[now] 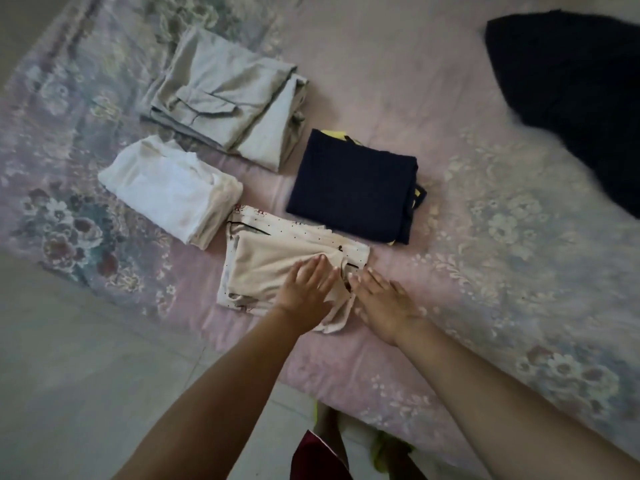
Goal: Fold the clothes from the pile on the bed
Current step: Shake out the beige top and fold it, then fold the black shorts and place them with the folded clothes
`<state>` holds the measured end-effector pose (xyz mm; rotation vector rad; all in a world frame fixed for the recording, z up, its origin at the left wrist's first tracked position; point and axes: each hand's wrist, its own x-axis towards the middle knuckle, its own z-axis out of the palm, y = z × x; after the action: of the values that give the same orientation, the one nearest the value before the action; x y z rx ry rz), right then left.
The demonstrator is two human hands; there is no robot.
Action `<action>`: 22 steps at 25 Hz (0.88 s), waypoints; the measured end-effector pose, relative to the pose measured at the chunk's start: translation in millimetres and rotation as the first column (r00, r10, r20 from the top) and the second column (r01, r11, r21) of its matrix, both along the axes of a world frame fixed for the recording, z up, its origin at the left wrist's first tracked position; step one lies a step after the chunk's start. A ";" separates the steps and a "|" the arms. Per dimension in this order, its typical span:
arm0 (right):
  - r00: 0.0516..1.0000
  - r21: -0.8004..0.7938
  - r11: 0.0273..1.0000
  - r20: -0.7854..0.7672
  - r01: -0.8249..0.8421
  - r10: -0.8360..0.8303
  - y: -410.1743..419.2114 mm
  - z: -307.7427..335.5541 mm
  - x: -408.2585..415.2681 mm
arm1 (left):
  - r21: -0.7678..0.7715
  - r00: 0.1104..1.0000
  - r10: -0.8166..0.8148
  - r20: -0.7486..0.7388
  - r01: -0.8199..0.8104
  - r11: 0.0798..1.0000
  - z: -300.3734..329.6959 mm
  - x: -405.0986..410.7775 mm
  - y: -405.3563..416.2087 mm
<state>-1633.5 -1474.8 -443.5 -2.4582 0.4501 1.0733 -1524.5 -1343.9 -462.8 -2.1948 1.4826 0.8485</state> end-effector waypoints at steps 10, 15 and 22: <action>0.943 -0.232 0.914 0.086 0.332 -0.321 -201.6 26.1 -61.9 | -0.148 0.968 -0.250 0.014 0.249 0.957 14.2 -46.1 -255.6; 0.925 -0.304 0.874 0.155 0.379 -0.347 -333.8 2.4 -90.7 | -0.310 0.983 -0.154 0.096 0.177 0.934 -34.2 -46.8 -409.1; 0.924 -0.559 0.736 0.239 0.382 -0.298 -521.5 -57.7 -115.0 | -0.563 0.975 0.184 0.120 -0.086 0.822 -144.0 -47.9 -502.0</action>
<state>-1748.5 -1996.4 -501.2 -2.7771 1.3190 0.6618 -1572.4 -1845.9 -606.7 -2.7340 1.6515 0.2566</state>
